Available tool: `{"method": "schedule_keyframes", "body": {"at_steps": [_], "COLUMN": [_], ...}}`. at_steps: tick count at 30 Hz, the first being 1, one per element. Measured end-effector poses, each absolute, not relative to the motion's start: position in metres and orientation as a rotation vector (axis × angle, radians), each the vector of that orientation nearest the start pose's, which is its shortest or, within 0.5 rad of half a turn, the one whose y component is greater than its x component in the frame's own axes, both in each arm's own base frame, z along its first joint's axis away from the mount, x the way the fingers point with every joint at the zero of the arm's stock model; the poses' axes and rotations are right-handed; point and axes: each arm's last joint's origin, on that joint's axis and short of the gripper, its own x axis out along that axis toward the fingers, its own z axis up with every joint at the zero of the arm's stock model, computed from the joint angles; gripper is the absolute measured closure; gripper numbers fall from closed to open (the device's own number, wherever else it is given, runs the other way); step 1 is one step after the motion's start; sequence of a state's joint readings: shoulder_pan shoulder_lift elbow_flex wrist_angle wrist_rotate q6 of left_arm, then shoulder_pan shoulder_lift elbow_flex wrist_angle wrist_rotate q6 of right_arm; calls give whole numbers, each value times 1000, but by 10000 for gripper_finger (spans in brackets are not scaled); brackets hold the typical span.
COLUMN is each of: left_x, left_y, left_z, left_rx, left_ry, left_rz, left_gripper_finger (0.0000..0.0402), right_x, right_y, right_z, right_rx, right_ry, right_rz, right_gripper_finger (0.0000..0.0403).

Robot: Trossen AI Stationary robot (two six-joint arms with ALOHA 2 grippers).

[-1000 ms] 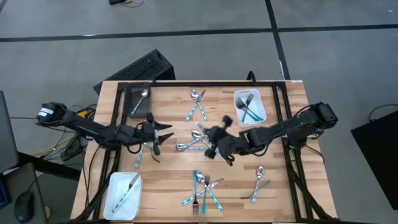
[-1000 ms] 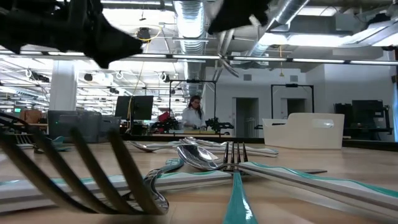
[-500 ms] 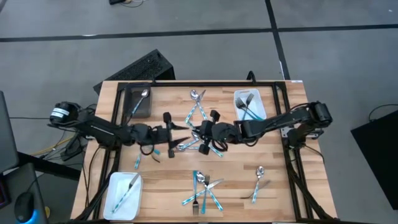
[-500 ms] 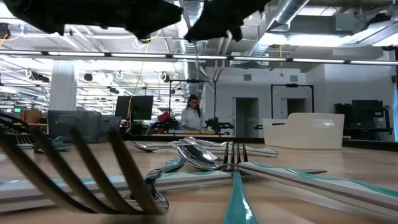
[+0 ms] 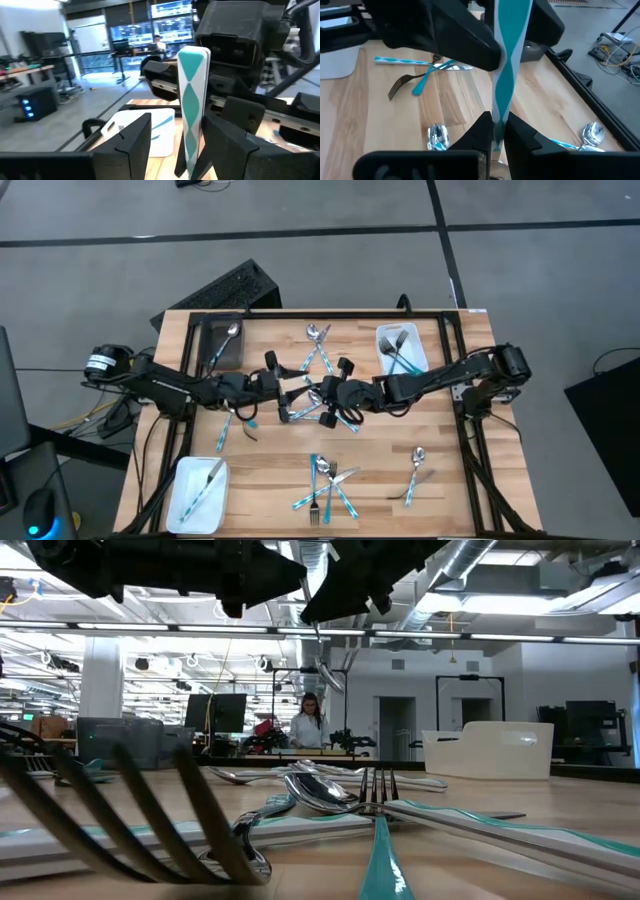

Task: Sort silverware by color (type)
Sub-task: Put the light blue spoon into the black bin

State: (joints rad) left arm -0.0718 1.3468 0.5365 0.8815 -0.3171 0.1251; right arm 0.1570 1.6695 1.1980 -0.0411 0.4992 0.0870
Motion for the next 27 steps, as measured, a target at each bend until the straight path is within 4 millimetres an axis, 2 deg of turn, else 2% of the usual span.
{"method": "schedule_keyframes", "body": {"at_steps": [5,8,16,19,22,27], "left_x": [269,270,267,260,252,236], "left_y": [-8,-5,-1,6,15,37], "left_z": [232,232,234,239,253,281], "left_rx": [124,125,185,189,197,270], "left_ry": [-69,-67,-33,4,78,321], "left_rz": [155,149,149,211,305,532], "left_gripper_finger": [243,262,378,378,372,374], "right_x": [371,371,372,370,367,365], "right_y": [45,45,45,47,51,55], "right_z": [265,265,264,263,262,260], "right_rx": [-93,-93,-37,-17,-13,-22], "right_ry": [455,454,450,448,452,472], "right_rz": [-348,-348,-332,-391,-448,-471], "right_gripper_finger": [344,343,320,302,286,271]}}
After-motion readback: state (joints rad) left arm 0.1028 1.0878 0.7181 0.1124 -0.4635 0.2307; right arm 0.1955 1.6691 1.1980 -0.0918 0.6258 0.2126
